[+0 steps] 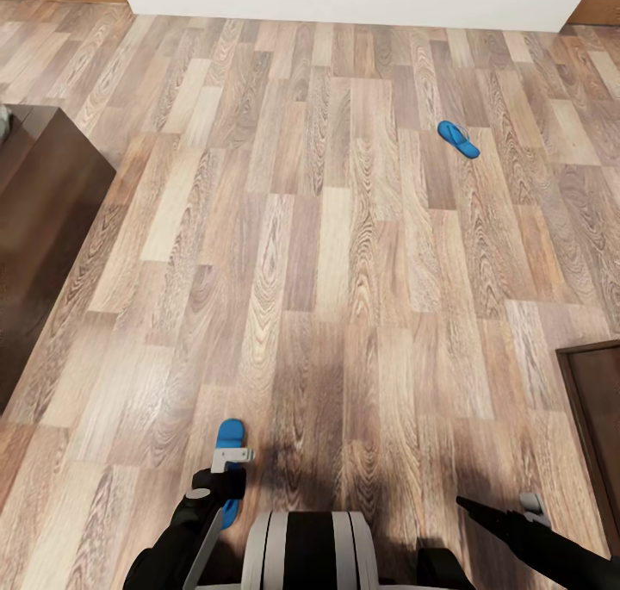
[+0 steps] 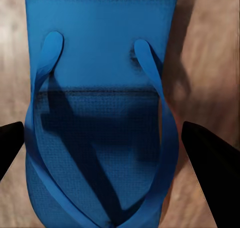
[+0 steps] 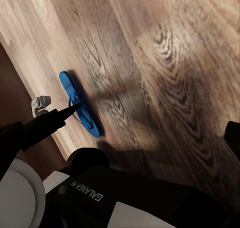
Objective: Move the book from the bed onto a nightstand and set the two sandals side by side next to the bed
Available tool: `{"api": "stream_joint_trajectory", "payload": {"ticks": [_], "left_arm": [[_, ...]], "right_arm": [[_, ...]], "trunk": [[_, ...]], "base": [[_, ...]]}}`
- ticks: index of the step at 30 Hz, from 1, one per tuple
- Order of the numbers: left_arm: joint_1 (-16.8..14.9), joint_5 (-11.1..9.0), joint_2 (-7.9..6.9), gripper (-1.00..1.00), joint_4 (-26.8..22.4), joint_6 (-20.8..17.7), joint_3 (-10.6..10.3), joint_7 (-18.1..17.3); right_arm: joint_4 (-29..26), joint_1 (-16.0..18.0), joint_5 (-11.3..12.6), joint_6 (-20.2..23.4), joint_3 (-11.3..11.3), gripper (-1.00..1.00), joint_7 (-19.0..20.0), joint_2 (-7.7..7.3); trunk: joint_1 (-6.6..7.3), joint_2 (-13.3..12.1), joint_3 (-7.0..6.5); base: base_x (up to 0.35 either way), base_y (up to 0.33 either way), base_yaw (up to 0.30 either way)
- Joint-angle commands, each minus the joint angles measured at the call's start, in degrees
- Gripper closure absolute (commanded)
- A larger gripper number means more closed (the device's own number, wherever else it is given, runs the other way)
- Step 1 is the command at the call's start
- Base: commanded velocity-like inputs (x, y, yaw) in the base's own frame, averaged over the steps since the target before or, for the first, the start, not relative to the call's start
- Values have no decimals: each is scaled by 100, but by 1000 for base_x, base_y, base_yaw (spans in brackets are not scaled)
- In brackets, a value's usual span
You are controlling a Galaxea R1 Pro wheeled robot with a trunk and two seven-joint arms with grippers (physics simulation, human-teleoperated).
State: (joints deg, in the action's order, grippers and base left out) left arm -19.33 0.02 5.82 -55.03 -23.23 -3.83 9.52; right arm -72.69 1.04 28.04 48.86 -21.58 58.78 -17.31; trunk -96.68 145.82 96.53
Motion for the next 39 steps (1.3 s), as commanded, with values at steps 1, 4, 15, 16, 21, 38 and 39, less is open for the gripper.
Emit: {"api": "stream_joint_trajectory", "payload": {"ticks": [1,4,15,16,21,38,39], "left_arm": [[-1,-2,-2,100,-8,-31,-13,32],[-1,-2,-2,100,-8,-32,-13,32],[-1,-2,-2,100,-8,-33,-13,32],[-1,-2,-2,100,-8,-33,-13,32],[-1,-8,-2,100,-8,-33,-13,32],[0,-45,-9,100,-16,-59,-13,-708],[0,-45,-10,100,-16,-59,-13,-820]], "right_arm": [[0,2,9,28,-5,-100,10,0],[0,2,9,28,-5,-100,10,0],[0,2,9,28,-9,-100,10,0],[0,2,9,28,-11,-100,10,0],[7,2,9,28,-12,-100,10,0],[5,2,1,14,-13,-100,0,0],[4,2,1,13,-13,-100,-1,0]], "trunk": [[3,0,-20],[11,-4,-86],[39,-19,-330],[42,-20,-352],[55,-27,-463],[99,-50,-840],[101,-51,-862]], "base": [[0,0,0],[0,0,0],[0,0,0],[0,0,0],[0,0,0],[0,0,0],[0,0,0]]}}
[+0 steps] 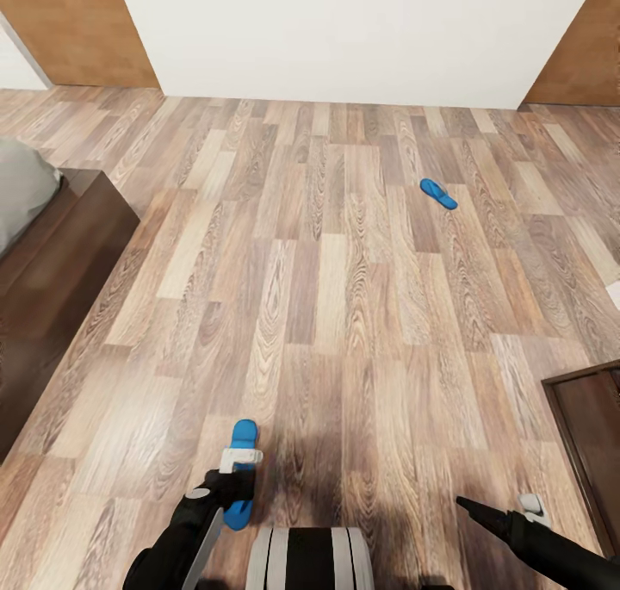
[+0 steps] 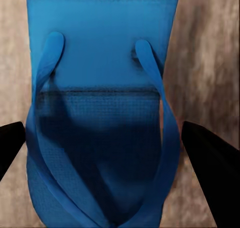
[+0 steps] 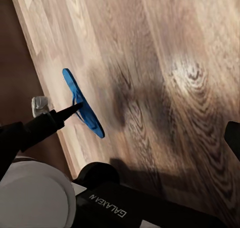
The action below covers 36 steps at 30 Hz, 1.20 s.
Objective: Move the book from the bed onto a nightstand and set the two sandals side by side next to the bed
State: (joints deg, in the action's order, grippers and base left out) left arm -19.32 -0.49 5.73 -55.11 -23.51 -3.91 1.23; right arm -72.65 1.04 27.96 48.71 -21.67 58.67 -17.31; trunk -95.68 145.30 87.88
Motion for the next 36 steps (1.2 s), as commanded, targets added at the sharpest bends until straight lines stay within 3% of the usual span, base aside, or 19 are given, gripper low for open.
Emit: {"api": "stream_joint_trajectory", "payload": {"ticks": [1,3,6,8,12,15,20,23,25,27,30,36], "left_arm": [[-1,8,-1,100,-8,-31,-4,-210],[-1,8,-2,100,-19,-26,-3,-683],[2,-4,-7,100,-154,-28,17,-883],[1,-78,-81,100,-313,-30,146,-1102],[-1,-416,-256,100,-438,-31,597,-1800],[-1,-533,-437,100,-511,-26,900,-2098],[-1,-577,-501,100,-604,-23,1230,-2225],[0,-578,-523,100,-613,-22,1443,-2655],[-1,-572,-573,100,-614,-22,1494,-2994],[-1,-576,-751,100,-613,-22,1529,-3590],[22,-582,-964,100,-598,-22,1539,-4182],[63,-590,-1112,100,-604,-27,1603,-4508]], "right_arm": [[0,2,8,25,-4,-100,8,0],[1,2,8,18,-4,-100,5,0],[0,2,8,17,-4,-100,5,0],[2,2,8,16,-4,-100,4,0],[4,2,8,16,-4,-100,4,0],[5,2,8,9,-4,-100,-2,6],[5,2,8,0,0,-100,-4,8],[7,2,-2,-11,4,-100,-15,12],[21,2,-23,-19,5,-100,-36,23],[133,2,-40,-27,5,-100,-46,22],[604,2,-53,-63,3,-100,-54,5],[1654,2,-62,-481,0,-100,-40,5]], "trunk": [[3,0,-20],[8,-3,-64],[16,-7,-130],[21,-10,-175],[32,-15,-263],[39,-19,-330],[52,-26,-440],[60,-30,-507],[65,-32,-551],[70,-35,-596],[78,-39,-662],[93,-47,-795]], "base": [[0,0,0],[0,0,0],[0,0,0],[0,0,0],[0,0,0],[0,0,0],[0,0,0],[0,0,0],[0,0,0],[0,0,0],[0,0,0],[0,0,0]]}}
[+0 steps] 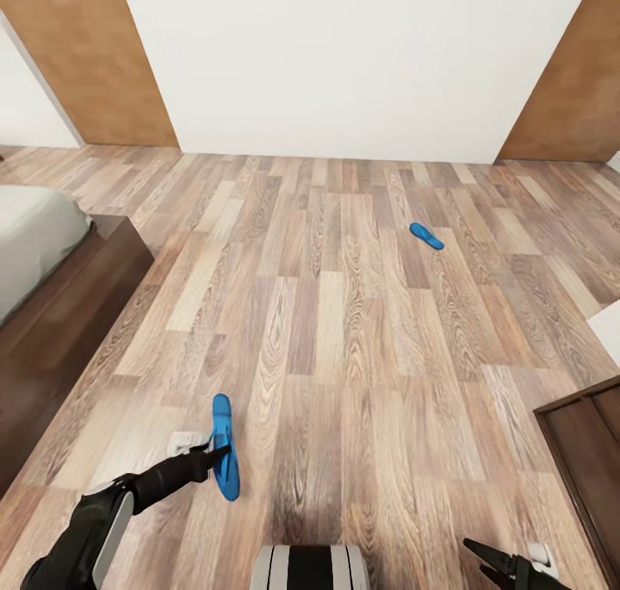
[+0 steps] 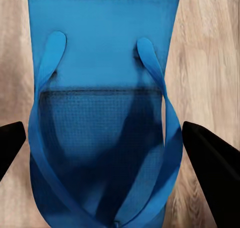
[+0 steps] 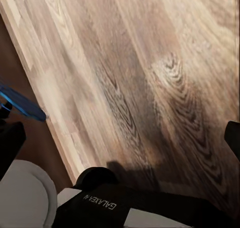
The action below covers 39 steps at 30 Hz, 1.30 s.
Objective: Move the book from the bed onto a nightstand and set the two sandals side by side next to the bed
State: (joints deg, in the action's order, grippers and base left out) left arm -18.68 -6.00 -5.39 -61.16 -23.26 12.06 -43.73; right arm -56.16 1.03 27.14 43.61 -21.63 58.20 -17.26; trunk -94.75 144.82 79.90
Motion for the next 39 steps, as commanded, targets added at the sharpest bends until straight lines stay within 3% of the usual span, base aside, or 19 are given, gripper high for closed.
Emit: {"api": "stream_joint_trajectory", "payload": {"ticks": [1,5,8,11,12,16,28,33,35,39], "left_arm": [[0,-46,-8,100,-2,-52,43,-30],[8,-175,-28,100,-2,-55,458,-390],[7,-201,-37,100,-6,-61,572,-588],[11,-202,-36,100,-4,-63,605,-680],[10,-201,-21,100,-7,-64,605,-716],[12,-193,-14,100,-2,-64,594,-724],[12,-179,24,100,42,-59,552,-720],[19,-162,9,100,407,-38,544,-713],[21,-78,-13,100,816,-17,543,-707],[23,177,-17,100,1128,2,543,-697]], "right_arm": [[48,2,20,-35,-3,-100,7,2],[196,2,19,-323,27,-100,21,14],[247,2,19,-367,39,-100,25,18],[398,2,13,-405,45,-100,25,20],[610,2,8,-683,48,-100,39,20],[669,2,10,-865,45,-100,50,20],[1050,2,-7,-1178,53,-100,44,33],[1353,2,-275,-1714,54,-100,38,53],[1408,2,-475,-1876,54,-100,32,55],[1432,2,-639,-1938,54,-100,22,55]], "trunk": [[3,0,-19],[14,-6,-108],[21,-10,-174],[29,-14,-241],[32,-15,-263],[42,-20,-352],[73,-36,-617],[86,-43,-728],[91,-46,-773],[101,-51,-861]], "base": [[0,0,0],[0,0,0],[0,0,0],[0,0,0],[0,0,0],[0,0,0],[0,0,0],[0,0,0],[0,0,0],[0,0,0]]}}
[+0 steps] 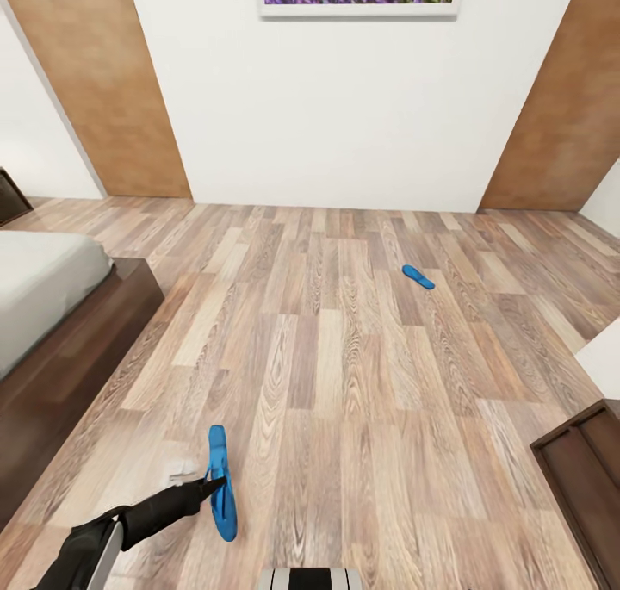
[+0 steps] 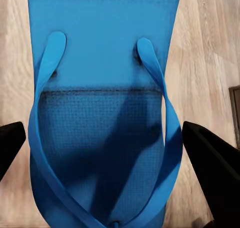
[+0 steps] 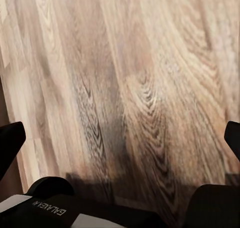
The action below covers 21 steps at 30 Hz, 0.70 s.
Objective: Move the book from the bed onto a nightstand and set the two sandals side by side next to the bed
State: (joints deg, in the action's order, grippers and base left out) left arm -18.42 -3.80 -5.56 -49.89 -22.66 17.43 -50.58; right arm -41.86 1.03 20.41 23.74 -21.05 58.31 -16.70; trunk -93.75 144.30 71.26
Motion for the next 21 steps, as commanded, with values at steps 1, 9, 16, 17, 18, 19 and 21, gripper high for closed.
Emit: {"api": "stream_joint_trajectory", "payload": {"ticks": [1,9,16,17,18,19,21], "left_arm": [[-3,12,4,100,42,-54,6,-9],[-2,558,40,100,411,-29,6,16],[-1,589,46,100,494,71,5,15],[-2,589,46,100,496,79,7,5],[-2,587,46,100,496,82,9,3],[-3,586,46,100,500,83,8,5],[-2,584,47,100,503,85,7,9]], "right_arm": [[5,2,19,44,-5,-100,9,0],[241,2,-43,20,-5,-100,5,0],[297,2,-46,17,-5,-100,-3,0],[299,2,-46,17,-5,-100,-4,0],[301,2,-46,17,-5,-100,-4,0],[302,2,-46,17,-5,-100,-4,0],[306,2,-46,17,-3,-100,-4,0]], "trunk": [[4,0,-19],[24,-11,-196],[42,-20,-351],[45,-21,-373],[47,-23,-396],[50,-24,-418],[55,-27,-462]], "base": [[0,0,0],[0,0,0],[0,0,0],[0,0,0],[0,0,0],[0,0,0],[0,0,0]]}}
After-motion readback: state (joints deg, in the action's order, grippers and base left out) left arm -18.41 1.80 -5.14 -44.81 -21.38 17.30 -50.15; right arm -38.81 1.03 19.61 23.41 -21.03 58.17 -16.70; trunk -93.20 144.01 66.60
